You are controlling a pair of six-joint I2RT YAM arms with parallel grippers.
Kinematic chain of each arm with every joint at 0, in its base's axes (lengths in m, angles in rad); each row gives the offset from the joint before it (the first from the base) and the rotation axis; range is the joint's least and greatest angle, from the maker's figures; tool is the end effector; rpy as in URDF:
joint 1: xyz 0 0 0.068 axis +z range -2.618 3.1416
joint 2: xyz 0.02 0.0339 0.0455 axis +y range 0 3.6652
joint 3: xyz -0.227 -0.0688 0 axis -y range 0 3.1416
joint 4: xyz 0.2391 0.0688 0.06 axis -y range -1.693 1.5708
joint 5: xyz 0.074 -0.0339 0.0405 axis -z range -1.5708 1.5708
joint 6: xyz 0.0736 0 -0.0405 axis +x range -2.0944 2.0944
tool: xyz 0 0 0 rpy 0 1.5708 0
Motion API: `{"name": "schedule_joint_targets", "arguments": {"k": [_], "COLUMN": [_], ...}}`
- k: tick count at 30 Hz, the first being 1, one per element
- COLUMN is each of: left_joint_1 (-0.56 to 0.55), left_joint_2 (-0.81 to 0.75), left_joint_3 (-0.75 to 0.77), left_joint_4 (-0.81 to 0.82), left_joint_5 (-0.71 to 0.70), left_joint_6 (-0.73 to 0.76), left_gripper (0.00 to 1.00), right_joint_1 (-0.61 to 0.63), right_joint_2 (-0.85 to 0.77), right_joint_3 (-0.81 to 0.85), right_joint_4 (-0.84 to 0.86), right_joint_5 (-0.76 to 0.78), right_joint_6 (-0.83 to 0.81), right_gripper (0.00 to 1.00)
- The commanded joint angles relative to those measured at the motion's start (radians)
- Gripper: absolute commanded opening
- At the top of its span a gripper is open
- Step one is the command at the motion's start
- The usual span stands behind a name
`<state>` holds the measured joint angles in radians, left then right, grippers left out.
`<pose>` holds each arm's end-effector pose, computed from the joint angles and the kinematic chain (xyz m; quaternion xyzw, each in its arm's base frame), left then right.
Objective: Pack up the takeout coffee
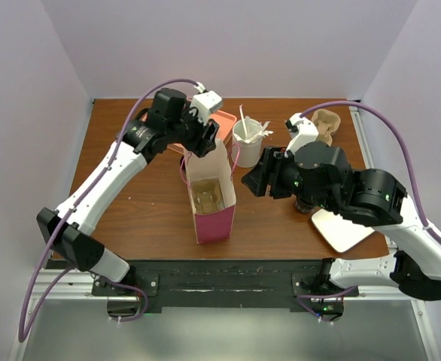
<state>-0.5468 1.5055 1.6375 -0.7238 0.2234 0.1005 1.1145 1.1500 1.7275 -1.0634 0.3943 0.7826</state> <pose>0.2950 -0.1987 0.3496 0.3286 0.8149 -0.1993 0.4339 0.1225 0.1854 0.4352 -0.0390 0.8450 0.3136 0.4314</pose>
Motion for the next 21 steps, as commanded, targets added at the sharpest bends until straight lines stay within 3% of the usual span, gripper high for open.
{"name": "schedule_joint_targets", "arguments": {"k": [1, 2, 5, 6, 9, 14, 21], "left_joint_1": [-0.002, -0.004, -0.013, -0.019, -0.042, -0.067, -0.067], "left_joint_2": [0.028, 0.044, 0.056, 0.052, 0.019, -0.034, -0.122], "left_joint_3": [-0.002, -0.002, 0.005, 0.002, -0.014, -0.048, -0.093], "left_joint_4": [0.037, 0.04, 0.021, 0.021, -0.002, -0.1, -0.146], "left_joint_5": [0.0, 0.004, -0.007, -0.007, -0.035, -0.119, -0.22], "left_joint_6": [0.057, 0.061, 0.067, 0.053, 0.01, -0.094, -0.335], "left_gripper": [0.64, 0.63, 0.47, 0.36, 0.2, 0.0, 0.0], "right_joint_1": [0.005, 0.004, 0.004, 0.005, 0.004, 0.005, 0.004], "right_joint_2": [-0.026, -0.029, -0.033, -0.036, -0.058, -0.059, -0.042], "right_joint_3": [0.004, 0.006, 0.014, 0.015, -0.008, -0.014, -0.04], "right_joint_4": [0.01, 0.005, -0.013, -0.017, -0.018, -0.032, -0.035], "right_joint_5": [0.012, 0.017, 0.029, 0.034, 0.057, 0.077, 0.063], "right_joint_6": [-0.014, -0.013, -0.016, -0.014, -0.006, 0.007, -0.002], "right_gripper": [0.61, 0.61, 0.62, 0.62, 0.62, 0.62, 0.62]}}
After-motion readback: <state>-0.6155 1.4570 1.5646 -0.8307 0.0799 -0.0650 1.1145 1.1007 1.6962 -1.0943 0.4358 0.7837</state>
